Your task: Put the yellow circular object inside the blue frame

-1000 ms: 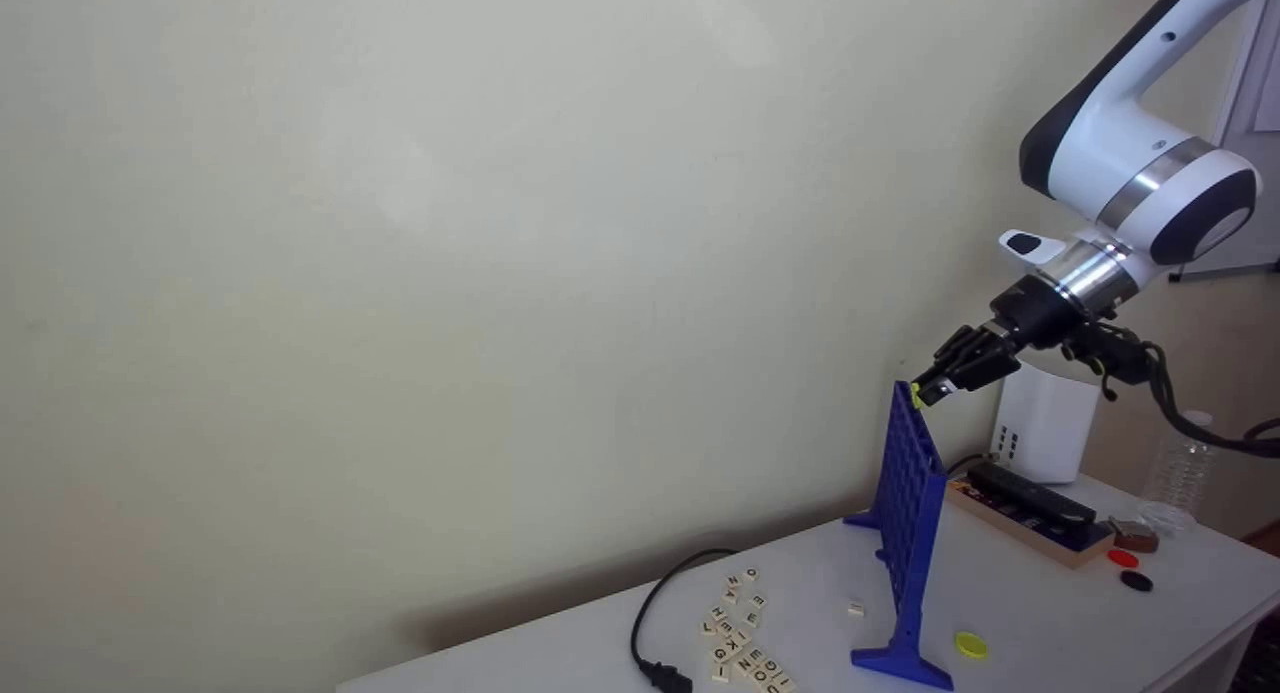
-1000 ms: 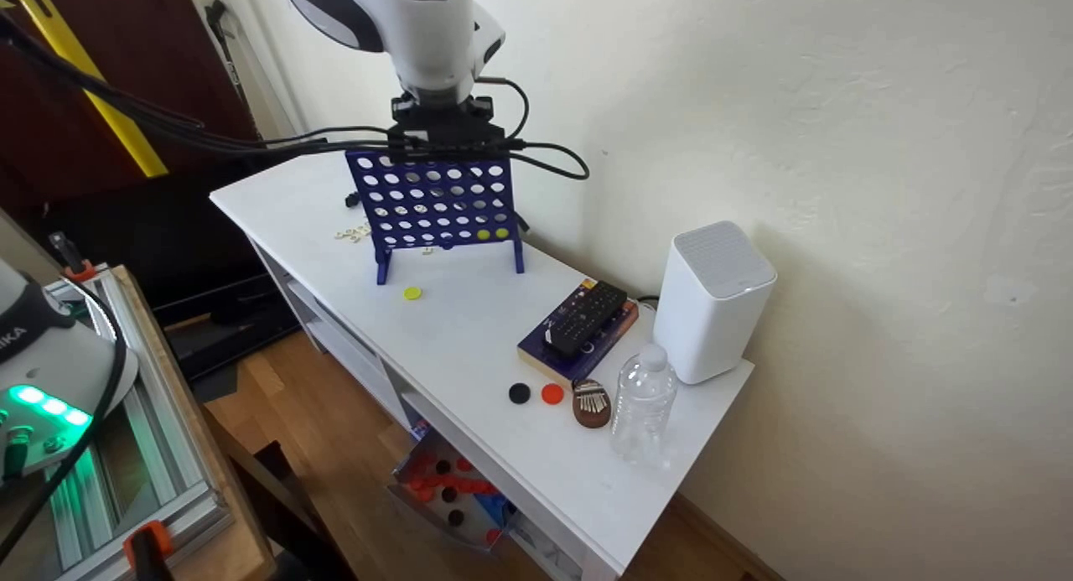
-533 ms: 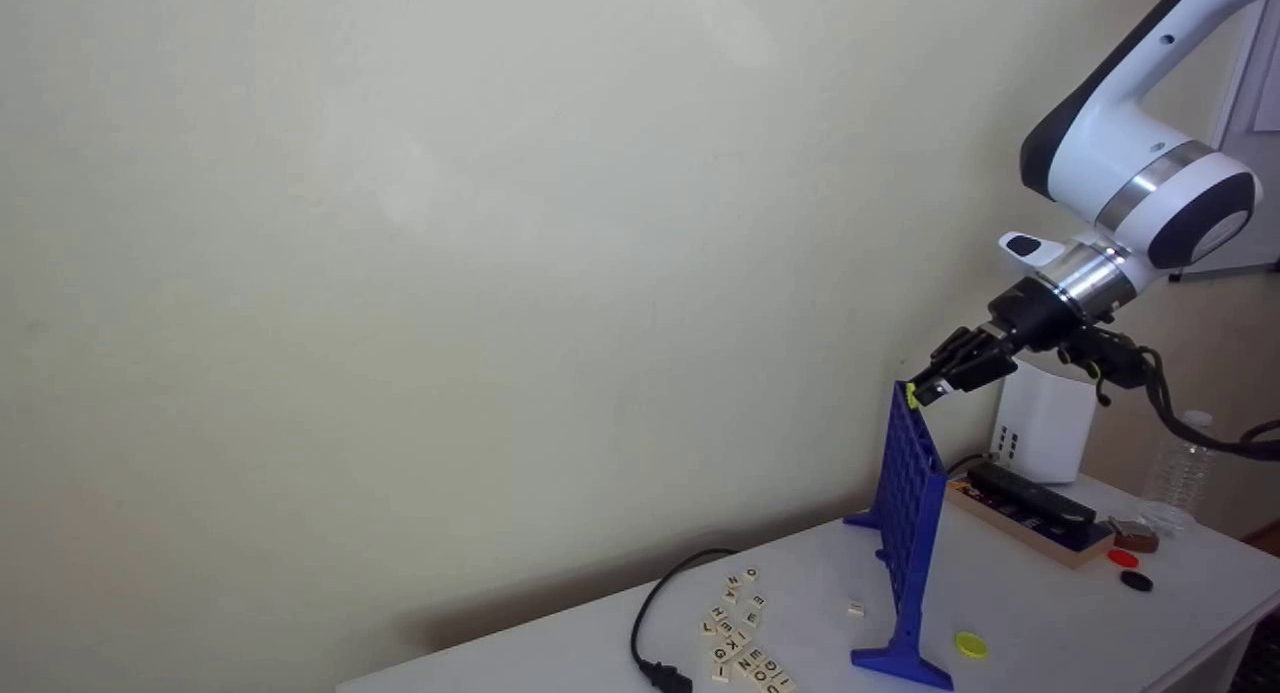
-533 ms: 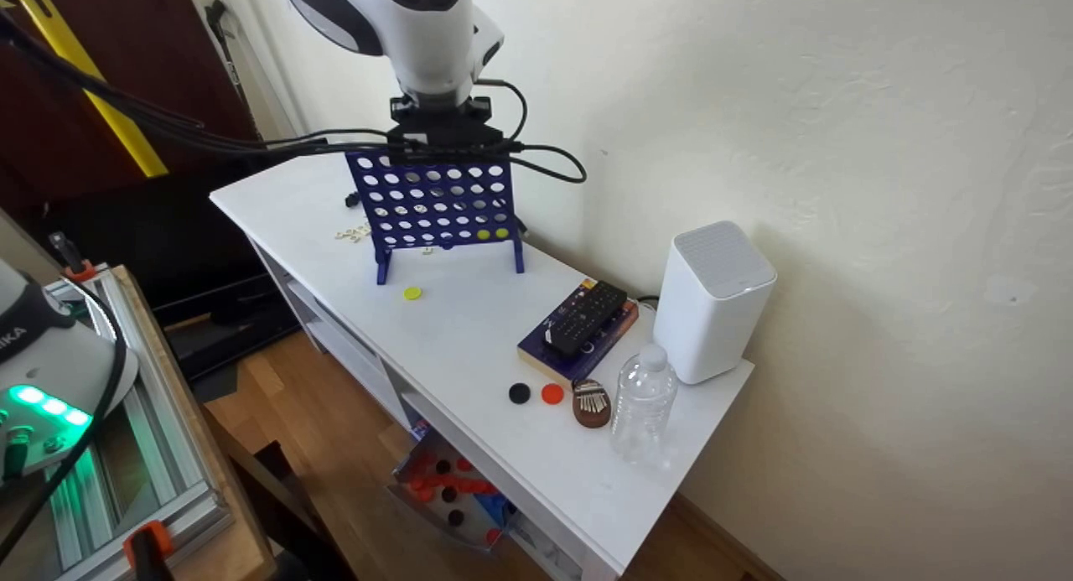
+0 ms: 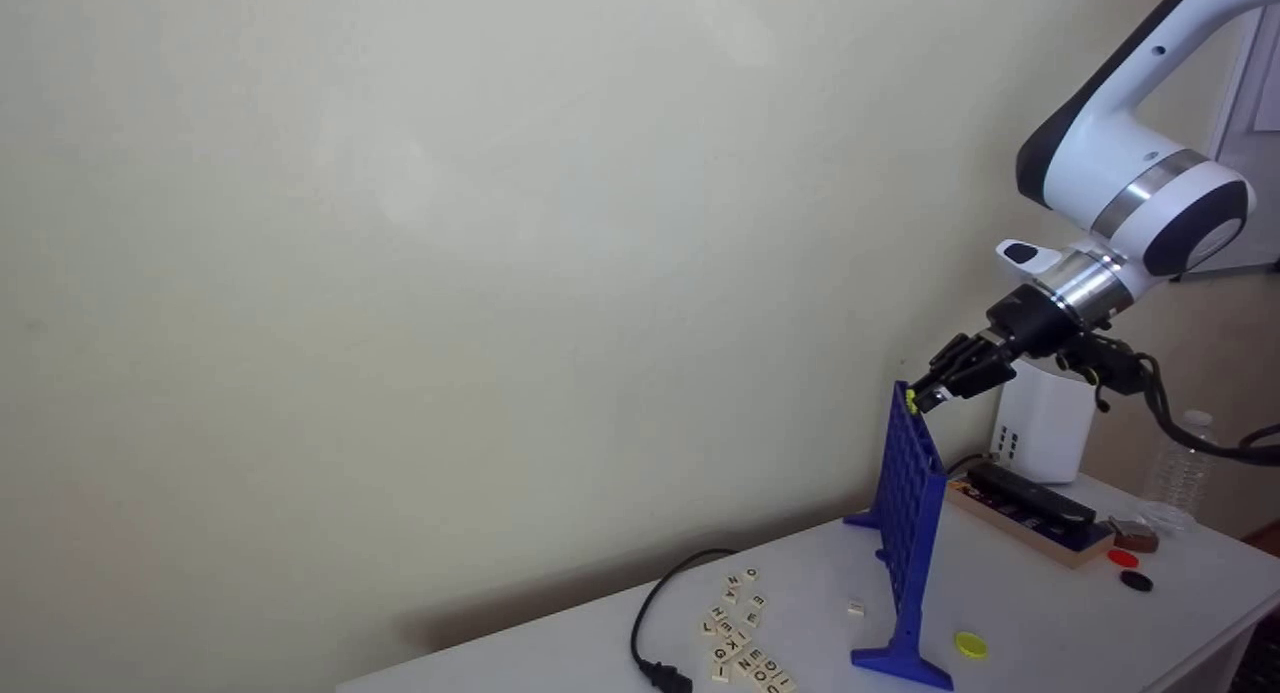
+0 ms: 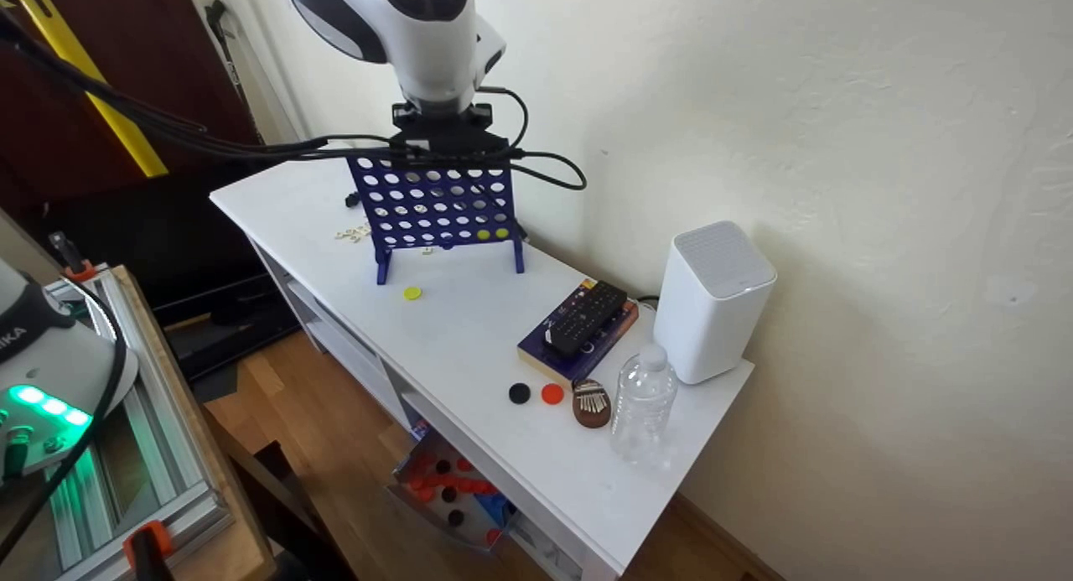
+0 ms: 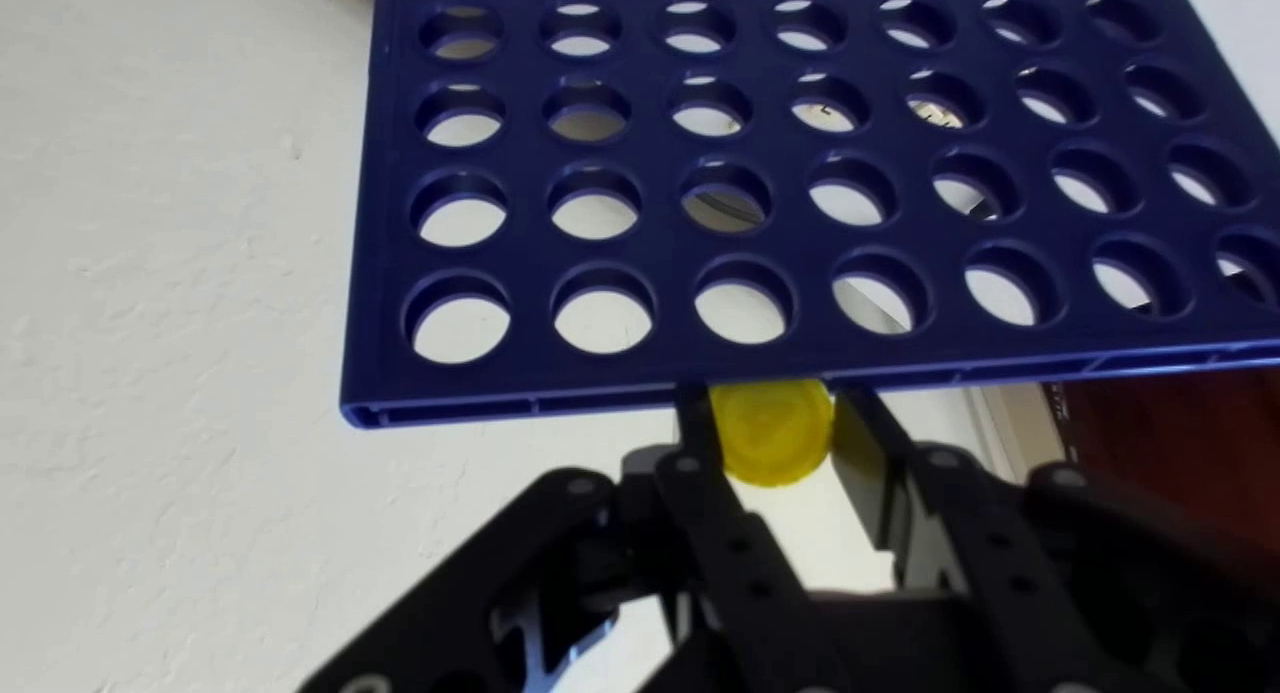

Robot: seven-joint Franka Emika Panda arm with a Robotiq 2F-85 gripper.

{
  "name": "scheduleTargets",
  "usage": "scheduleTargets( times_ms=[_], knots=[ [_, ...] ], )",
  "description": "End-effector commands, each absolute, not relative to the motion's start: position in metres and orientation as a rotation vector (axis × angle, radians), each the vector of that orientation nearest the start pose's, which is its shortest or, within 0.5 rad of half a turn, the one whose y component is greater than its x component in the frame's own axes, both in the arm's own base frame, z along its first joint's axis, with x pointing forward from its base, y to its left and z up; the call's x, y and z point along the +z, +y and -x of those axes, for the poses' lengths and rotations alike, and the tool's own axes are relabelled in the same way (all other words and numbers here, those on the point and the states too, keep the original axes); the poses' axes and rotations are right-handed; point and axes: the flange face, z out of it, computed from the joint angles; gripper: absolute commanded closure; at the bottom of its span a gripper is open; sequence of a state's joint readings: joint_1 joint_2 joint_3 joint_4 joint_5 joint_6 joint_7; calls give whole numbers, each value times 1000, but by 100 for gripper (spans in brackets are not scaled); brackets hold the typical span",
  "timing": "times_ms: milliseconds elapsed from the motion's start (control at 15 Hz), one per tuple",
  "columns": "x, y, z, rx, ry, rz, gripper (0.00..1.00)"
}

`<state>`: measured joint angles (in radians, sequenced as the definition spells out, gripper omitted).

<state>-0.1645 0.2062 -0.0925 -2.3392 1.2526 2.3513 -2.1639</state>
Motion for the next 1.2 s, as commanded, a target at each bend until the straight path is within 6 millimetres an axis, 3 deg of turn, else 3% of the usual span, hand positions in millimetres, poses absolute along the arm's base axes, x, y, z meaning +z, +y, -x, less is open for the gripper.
scheduleTargets(
  times_ms=[0, 1133],
  knots=[
    [234, -119, -496, -916, -1117, 2331, 91],
    [229, -121, -497, -883, -1111, 2342, 91]
  ],
)
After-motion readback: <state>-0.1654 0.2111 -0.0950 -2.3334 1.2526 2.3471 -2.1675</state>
